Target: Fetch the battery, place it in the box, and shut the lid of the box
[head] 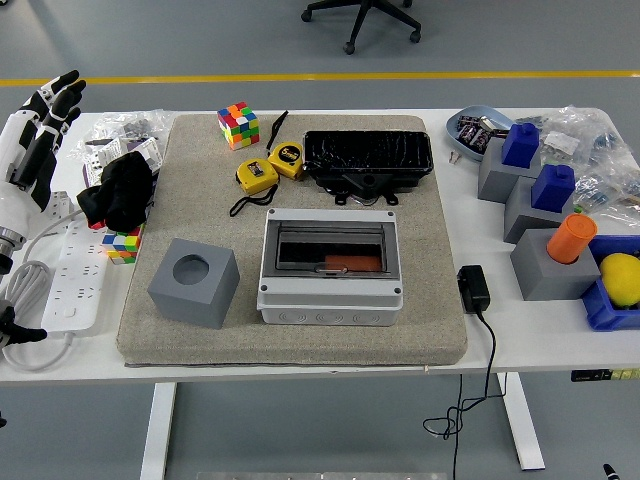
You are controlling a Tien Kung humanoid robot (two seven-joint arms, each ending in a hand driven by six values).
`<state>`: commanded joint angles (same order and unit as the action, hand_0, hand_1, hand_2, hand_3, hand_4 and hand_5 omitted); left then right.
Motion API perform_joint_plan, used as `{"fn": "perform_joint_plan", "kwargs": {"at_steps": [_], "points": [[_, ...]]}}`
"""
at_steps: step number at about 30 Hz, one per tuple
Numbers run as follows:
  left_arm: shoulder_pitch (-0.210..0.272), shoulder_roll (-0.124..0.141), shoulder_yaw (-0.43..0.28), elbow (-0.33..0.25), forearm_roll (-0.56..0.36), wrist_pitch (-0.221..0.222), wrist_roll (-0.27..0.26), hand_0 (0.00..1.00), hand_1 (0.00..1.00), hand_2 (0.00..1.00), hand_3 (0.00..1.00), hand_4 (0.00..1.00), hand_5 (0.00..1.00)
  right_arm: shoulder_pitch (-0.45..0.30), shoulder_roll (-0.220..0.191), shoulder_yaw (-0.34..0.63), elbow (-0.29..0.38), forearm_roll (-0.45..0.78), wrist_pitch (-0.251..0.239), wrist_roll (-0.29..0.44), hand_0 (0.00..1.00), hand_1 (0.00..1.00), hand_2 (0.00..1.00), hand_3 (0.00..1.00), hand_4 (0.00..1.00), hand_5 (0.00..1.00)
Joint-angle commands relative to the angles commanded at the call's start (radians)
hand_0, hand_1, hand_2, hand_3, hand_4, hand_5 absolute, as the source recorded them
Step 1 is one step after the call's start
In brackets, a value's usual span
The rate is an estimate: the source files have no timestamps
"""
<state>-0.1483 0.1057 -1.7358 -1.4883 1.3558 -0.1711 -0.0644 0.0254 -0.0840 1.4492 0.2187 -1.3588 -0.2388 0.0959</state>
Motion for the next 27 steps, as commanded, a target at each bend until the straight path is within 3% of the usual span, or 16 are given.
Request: {"fn": "perform_joint_plan", "kwargs": {"at_steps": [10, 17, 27], "points": [[0.001, -0.003, -0.011, -0.012, 0.016, 0.015, -0.005, 0.925, 0.936, 0.892, 0.873, 0.998, 0.851, 0.002, 0.002, 0.02, -0.001, -0.012, 0.0, -0.001, 0.97, 0.929, 0.876, 0.908, 0.998, 0.998], [0.0, -0.01, -0.008, -0.029, -0.034, 0.02, 0.005, 0.92, 0.934, 0.889, 0.87, 0.998, 0.85, 0.006, 0.005, 0.039, 0.0, -0.021, -0.001, 0.0, 0.972, 0.929, 0.875, 0.909, 0.998, 0.998], [-0.002, -0.017, -0.012, -0.038, -0.038, 0.023, 0.014, 0.913, 0.921, 0.877, 0.862, 0.998, 0.858, 0.012, 0.008, 0.059, -0.001, -0.037, -0.001, -0.006, 0.971, 0.929, 0.875, 0.904, 0.998, 0.998]]}}
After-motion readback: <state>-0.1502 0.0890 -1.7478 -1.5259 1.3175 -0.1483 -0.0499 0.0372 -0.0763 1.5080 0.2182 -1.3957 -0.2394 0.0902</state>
